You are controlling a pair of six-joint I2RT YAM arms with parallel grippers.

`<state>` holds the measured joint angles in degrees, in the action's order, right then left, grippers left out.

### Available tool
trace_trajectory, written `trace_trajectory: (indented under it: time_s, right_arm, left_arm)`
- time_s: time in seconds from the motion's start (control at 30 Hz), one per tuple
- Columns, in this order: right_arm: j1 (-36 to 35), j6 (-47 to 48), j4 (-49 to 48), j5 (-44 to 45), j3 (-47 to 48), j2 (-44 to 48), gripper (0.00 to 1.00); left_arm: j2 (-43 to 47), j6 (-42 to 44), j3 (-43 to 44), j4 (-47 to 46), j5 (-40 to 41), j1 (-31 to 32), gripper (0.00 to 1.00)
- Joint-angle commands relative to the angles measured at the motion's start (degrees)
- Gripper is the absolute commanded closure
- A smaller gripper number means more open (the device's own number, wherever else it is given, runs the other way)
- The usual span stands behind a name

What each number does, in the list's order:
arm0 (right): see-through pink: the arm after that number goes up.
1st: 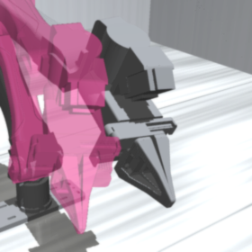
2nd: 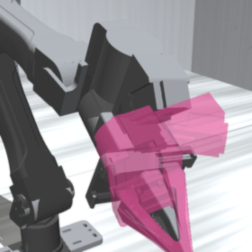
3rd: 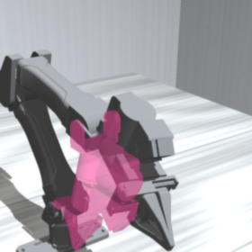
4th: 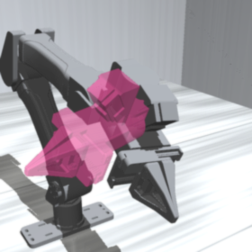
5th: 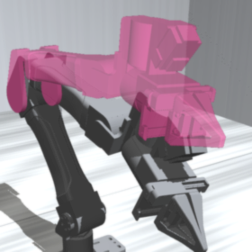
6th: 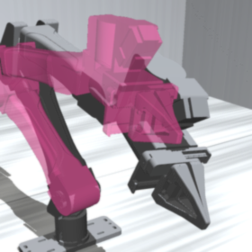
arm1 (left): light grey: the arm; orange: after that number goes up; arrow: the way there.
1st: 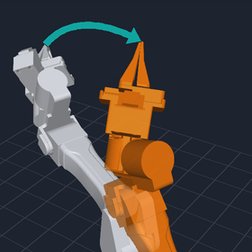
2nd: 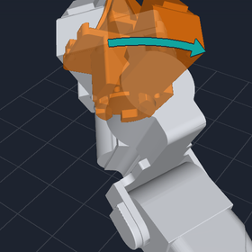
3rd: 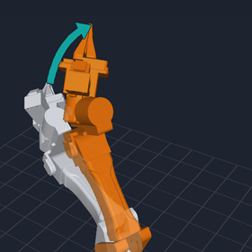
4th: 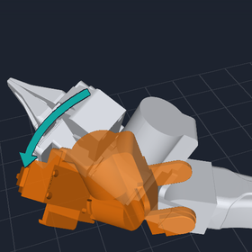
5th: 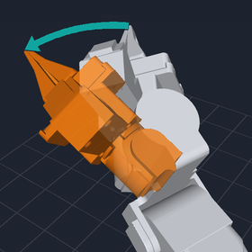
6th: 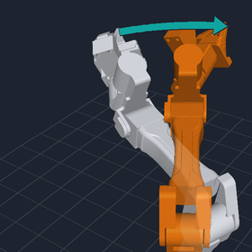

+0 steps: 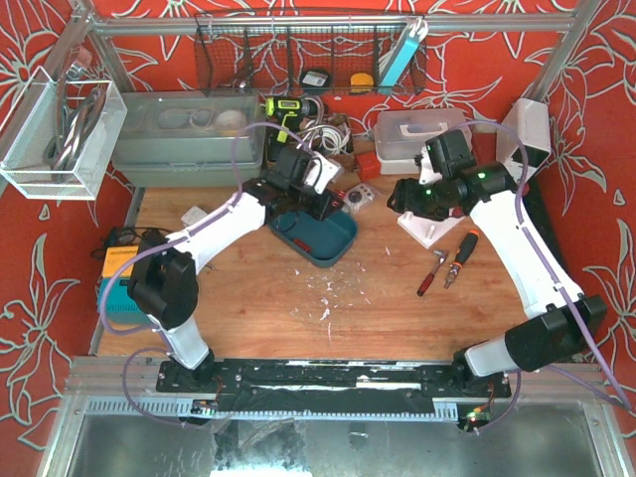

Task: Install the large spring

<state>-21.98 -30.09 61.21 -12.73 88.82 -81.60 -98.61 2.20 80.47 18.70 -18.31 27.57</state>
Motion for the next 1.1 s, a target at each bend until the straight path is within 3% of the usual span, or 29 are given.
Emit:
trace_trajectory:
  time_s: [0.0, 0.2, 0.33, 0.4, 0.5, 0.8, 1.0, 1.07]
  right_arm:
    - [-0.1, -2.9, -7.5, -13.1, -0.5, -0.7, 0.35]
    - [-0.2, -4.6, -8.2, -17.7, -1.1, -2.0, 0.48]
    - [-0.1, -4.3, -6.3, -19.3, -0.1, -3.8, 0.48]
    - [-0.1, -3.7, -4.0, -19.8, 0.2, -4.9, 0.41]
    - [-0.1, -3.2, -3.9, -20.5, -0.2, -5.5, 0.4]
    - [0.0, -7.2, -8.5, -24.9, -3.0, -6.3, 0.5]
    - [0.0, -8.0, -10.1, -25.3, -5.3, -6.3, 0.51]
    - [0.0, -8.6, -12.0, -25.9, -5.9, -6.2, 0.57]
  left_arm:
    - [1.4, 7.0, -1.4, -6.1, -6.6, 4.4, 0.88]
    - [1.6, 7.3, -2.0, -11.2, -11.2, 8.2, 0.89]
    - [2.2, 6.9, -2.8, -14.1, -13.1, 10.5, 0.89]
    - [2.3, 5.1, -2.9, -15.9, -13.3, 10.8, 0.9]
    - [2.1, 4.7, -2.3, -16.3, -14.0, 10.8, 0.91]
    - [1.5, 4.0, -1.5, -16.8, -15.3, 10.8, 0.91]
    - [1.4, 3.4, -1.5, -17.1, -15.8, 10.8, 0.91]
    - [1.3, 3.1, -1.6, -17.4, -16.0, 10.8, 0.91]
